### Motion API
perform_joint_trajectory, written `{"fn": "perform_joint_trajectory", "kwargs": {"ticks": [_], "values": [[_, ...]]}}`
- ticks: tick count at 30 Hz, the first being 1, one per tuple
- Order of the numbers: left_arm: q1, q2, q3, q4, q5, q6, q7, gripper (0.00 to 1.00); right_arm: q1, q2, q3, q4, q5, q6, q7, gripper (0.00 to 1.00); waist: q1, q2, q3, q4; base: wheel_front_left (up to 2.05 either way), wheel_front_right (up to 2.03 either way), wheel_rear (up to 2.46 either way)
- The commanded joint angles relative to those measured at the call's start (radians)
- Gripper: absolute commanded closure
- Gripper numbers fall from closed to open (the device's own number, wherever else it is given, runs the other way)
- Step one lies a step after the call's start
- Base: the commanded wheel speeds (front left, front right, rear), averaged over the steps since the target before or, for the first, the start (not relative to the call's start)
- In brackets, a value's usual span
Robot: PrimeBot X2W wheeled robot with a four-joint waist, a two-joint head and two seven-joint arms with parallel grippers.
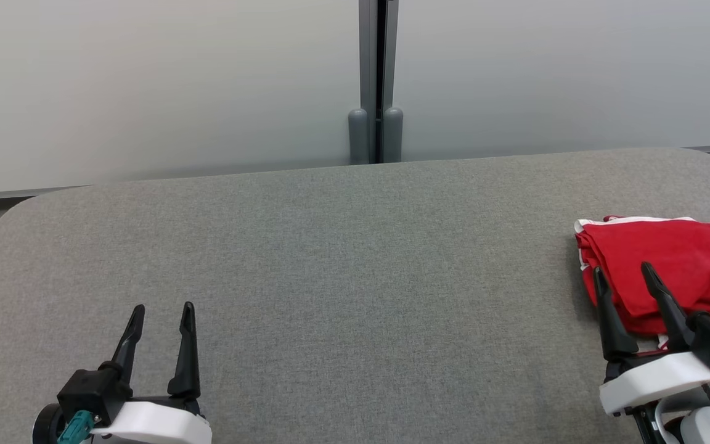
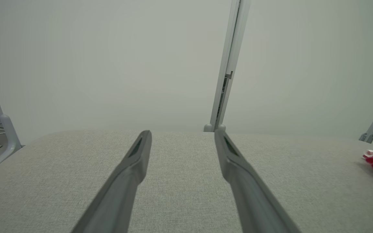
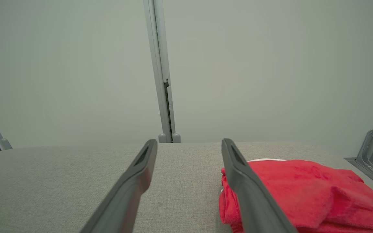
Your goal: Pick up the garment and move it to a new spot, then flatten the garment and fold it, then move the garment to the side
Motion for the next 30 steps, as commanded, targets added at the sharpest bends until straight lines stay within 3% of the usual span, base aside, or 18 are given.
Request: {"fn": "perform_joint_trajectory", "kwargs": {"ticks": [1, 11, 12, 19, 30], "values": [[-0.014, 0.003, 0.005, 0.0, 0.005, -0.005, -0.004, 0.0, -0.006, -0.005, -0.001, 0.003, 0.006, 0.0, -0.004, 0.0, 0.0, -0.0001, 0.0, -0.001, 0.0, 0.0, 0.0], [-0.019, -0.003, 0.011, 0.02, -0.01, -0.019, -0.004, 0.0, -0.013, 0.0, 0.012, 0.01, 0.008, 0.0, -0.004, 0.0, 0.0, -0.0001, 0.001, -0.005, 0.0, 0.0, 0.0], [-0.003, -0.007, 0.007, 0.023, -0.01, -0.017, 0.001, 1.0, 0.0, 0.004, 0.012, 0.008, 0.006, 0.0, 0.0, 1.0, 0.0, -0.0001, 0.001, -0.005, 0.0, 0.0, 0.0], [0.01, -0.017, 0.016, 0.06, -0.061, -0.02, 0.026, 1.0, 0.027, 0.026, 0.007, 0.033, 0.057, 0.0, 0.017, 1.0, 0.0, -0.0001, 0.001, -0.004, 0.0, 0.0, 0.0], [-0.006, -0.015, 0.033, 0.051, -0.26, -0.029, 0.077, 1.0, 0.025, 0.045, -0.032, 0.023, 0.242, 0.0, 0.071, 1.0, 0.0, -0.0001, 0.003, -0.002, 0.0, 0.0, 0.0]]}}
